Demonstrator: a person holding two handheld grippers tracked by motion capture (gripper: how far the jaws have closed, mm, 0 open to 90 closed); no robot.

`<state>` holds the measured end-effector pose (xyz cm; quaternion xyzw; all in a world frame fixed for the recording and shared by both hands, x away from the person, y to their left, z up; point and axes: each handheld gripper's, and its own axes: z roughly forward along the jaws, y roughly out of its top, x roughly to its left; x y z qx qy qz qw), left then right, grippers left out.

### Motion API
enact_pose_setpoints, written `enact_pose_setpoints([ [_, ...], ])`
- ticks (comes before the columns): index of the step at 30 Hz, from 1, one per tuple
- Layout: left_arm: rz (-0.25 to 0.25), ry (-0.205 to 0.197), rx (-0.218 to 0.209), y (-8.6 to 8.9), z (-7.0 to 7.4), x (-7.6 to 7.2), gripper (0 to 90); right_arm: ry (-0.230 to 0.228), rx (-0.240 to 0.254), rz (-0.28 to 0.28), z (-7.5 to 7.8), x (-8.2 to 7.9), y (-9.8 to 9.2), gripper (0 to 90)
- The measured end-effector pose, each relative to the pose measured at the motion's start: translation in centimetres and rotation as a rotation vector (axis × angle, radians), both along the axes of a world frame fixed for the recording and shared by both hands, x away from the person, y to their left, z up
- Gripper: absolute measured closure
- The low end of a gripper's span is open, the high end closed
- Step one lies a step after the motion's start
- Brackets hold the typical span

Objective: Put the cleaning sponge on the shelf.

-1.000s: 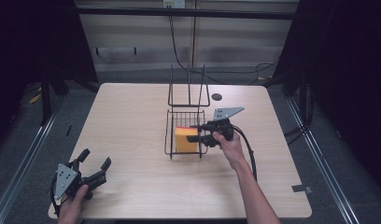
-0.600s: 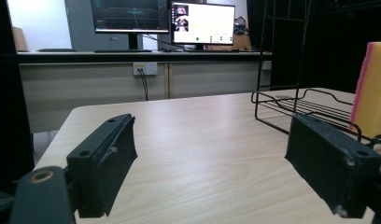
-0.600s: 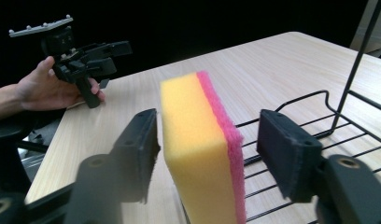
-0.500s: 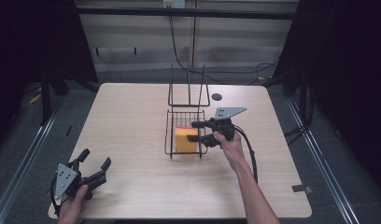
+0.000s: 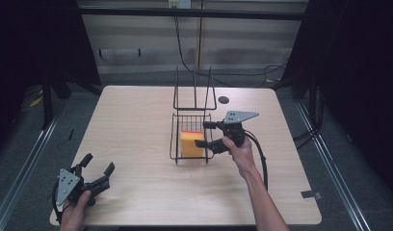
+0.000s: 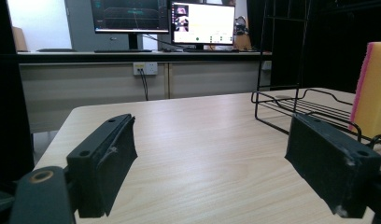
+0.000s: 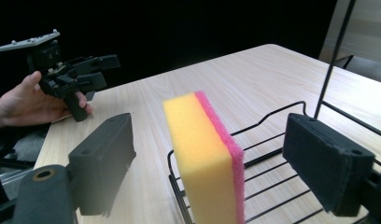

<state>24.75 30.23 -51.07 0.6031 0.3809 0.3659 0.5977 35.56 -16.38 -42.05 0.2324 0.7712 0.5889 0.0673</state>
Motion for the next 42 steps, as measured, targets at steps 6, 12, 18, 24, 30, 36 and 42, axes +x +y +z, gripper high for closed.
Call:
enact_pose_setpoints([
  [6, 0.000, 0.000, 0.000, 0.0, 0.0, 0.0, 15.6, -0.008, -0.004, -0.051, 0.7, -0.8, -0.5, 14.4],
  [12, -0.001, 0.000, -0.001, 0.0, 0.0, 0.0, 15.6, -0.034, 0.000, -0.115, 0.6, -1.9, -1.0, 14.4],
  [18, -0.001, 0.000, -0.001, 0.0, 0.0, 0.0, 15.6, -0.025, -0.004, -0.145, 0.3, -2.9, -1.7, 13.8],
  [24, 0.001, 0.000, 0.000, 0.0, 0.0, 0.0, 15.2, -0.031, 0.007, -0.180, 0.2, -3.8, -2.8, 13.3],
  [30, 0.000, 0.000, -0.002, 0.0, 0.0, 0.0, 15.1, -0.032, -0.003, -0.212, -0.2, -4.7, -3.4, 13.3],
  [36, 0.001, 0.000, 0.000, 0.0, 0.0, 0.0, 15.5, -0.028, -0.012, -0.249, -0.4, -5.9, -3.8, 13.3],
  [42, 0.001, 0.000, 0.000, 0.0, 0.0, 0.0, 15.4, -0.037, -0.018, -0.297, -1.0, -7.3, -4.8, 13.4],
])
